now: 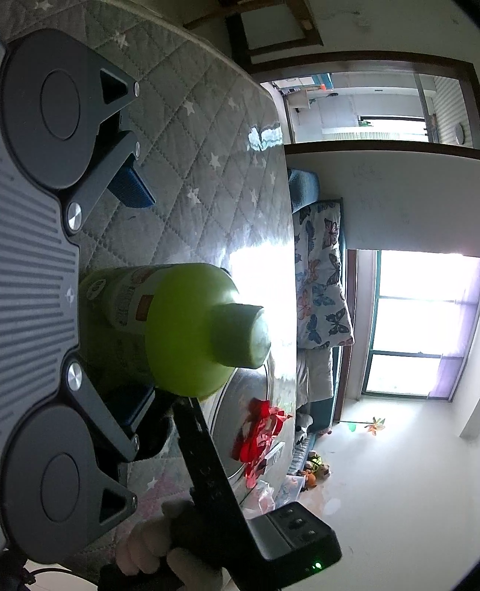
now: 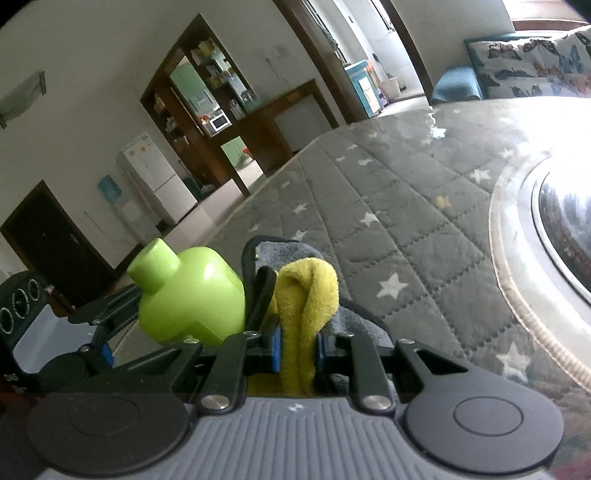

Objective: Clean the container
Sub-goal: 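Hold the bottle with the left gripper while the right gripper wipes its cap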

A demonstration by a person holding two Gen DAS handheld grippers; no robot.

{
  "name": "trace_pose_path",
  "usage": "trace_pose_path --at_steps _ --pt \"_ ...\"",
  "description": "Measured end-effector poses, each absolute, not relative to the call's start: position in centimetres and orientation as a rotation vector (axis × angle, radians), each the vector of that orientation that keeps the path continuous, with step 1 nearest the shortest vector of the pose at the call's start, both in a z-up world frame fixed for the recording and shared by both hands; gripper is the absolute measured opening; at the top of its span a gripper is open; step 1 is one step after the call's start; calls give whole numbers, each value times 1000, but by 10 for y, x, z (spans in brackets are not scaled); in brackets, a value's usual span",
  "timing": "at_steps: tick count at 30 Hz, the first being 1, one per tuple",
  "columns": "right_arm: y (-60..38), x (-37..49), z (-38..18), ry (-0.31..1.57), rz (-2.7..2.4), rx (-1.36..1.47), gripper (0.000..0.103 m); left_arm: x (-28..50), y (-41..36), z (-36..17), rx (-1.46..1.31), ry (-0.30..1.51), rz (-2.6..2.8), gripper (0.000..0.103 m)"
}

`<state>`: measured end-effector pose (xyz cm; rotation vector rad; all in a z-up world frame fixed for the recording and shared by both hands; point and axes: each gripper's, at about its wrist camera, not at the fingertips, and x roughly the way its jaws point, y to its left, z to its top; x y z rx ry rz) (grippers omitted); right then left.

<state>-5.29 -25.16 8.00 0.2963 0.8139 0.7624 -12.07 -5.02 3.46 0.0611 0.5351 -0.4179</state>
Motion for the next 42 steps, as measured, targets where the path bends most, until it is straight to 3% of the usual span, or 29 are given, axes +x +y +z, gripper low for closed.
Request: trace_pose_path --at_steps 12,30,42 --pt "-254 -56 122 705 836 335 18 -121 -53 32 59 541 -420 103" --pt "-245 -40 75 858 795 297 18 -119 -51 27 53 547 -422 103" --pt "-259 -56 121 725 842 346 18 -118 -54 27 56 560 -414 103"
